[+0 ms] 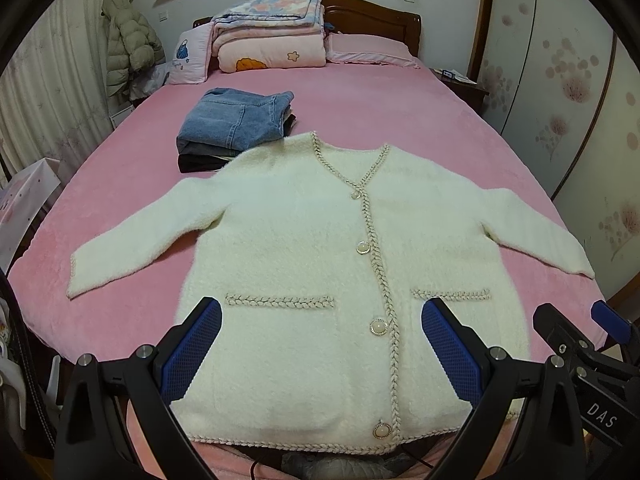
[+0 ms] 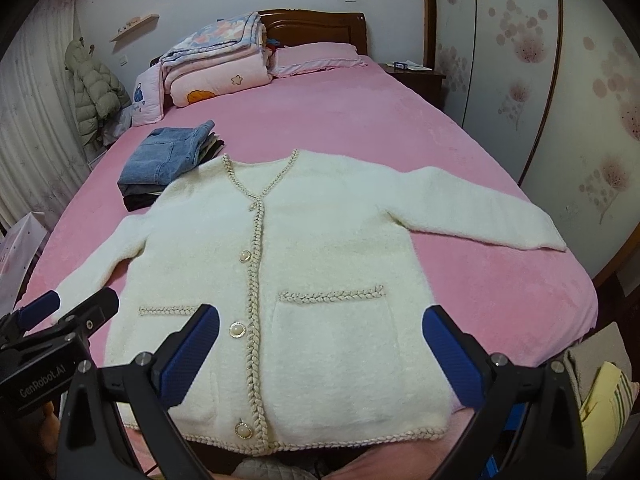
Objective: Fold large clothes
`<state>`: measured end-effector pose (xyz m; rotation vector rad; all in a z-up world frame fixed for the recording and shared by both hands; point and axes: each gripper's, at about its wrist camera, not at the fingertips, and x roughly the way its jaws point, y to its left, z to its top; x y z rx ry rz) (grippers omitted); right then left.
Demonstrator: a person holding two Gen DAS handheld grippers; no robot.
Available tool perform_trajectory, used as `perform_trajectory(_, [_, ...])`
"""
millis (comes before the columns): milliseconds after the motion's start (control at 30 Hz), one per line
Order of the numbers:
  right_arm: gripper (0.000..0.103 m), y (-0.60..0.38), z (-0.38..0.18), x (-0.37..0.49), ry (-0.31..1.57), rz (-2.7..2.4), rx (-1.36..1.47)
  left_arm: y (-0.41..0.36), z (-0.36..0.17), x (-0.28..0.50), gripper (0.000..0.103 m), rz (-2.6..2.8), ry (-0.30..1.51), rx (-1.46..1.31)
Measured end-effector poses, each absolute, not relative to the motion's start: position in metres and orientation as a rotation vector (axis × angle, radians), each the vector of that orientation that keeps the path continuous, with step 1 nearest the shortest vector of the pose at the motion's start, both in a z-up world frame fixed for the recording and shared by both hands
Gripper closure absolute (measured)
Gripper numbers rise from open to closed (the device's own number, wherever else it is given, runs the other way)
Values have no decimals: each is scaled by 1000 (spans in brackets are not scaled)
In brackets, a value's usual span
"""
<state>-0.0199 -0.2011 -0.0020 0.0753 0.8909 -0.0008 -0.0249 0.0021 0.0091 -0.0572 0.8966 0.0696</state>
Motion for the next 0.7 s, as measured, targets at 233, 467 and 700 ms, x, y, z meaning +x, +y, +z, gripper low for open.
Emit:
perform_trajectory(233, [1, -206, -2, -21, 884, -2, 75, -6, 7, -22, 3, 68, 911, -44])
perform_trajectory(467, [1, -213, -5, -21, 883, 10, 81, -10, 6, -19, 3, 74, 919, -48])
perform_trajectory(700, [4, -217, -7, -21, 875, 34, 87, -14, 6, -18, 3, 86, 919, -41])
